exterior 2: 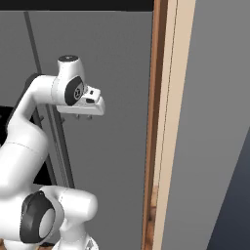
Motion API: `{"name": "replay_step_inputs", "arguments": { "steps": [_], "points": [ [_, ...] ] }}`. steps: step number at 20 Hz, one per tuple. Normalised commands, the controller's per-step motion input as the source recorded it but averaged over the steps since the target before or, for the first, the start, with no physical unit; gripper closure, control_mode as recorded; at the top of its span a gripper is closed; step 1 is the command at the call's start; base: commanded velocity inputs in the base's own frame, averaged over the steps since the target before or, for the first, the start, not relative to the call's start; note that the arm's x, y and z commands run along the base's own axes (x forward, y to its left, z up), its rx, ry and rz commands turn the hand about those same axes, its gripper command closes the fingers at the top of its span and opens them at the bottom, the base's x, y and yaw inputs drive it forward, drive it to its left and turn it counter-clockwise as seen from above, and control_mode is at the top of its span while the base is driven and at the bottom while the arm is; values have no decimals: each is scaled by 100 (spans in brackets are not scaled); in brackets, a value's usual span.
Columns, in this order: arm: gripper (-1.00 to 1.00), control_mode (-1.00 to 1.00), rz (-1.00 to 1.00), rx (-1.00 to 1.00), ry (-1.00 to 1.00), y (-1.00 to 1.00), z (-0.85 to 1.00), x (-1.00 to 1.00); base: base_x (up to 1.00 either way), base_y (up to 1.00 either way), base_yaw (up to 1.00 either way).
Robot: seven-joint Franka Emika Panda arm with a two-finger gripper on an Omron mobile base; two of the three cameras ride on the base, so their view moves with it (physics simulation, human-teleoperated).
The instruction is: Take the lemon wedge from the fridge and place it on the plate with fish on the dining counter.
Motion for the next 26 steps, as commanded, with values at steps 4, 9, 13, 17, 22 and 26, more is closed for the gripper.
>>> {"name": "replay_step_inputs", "arguments": {
  "steps": [4,9,13,17,22,26],
  "points": [
    [-100,-100,0,-1,-4,4,0,-25,0,0,0],
    [-100,-100,0,0,0,0,0,0,0,0,0],
    [-100,-100,0,0,-1,0,0,0,0,0,0],
    [-100,-100,0,0,-6,0,0,0,0,0,0],
    [-100,-100,0,0,1,1,-4,-4,0,0,0],
    [-100,100,0,0,1,2,-6,-11,-44,9,0]
  ]
}}
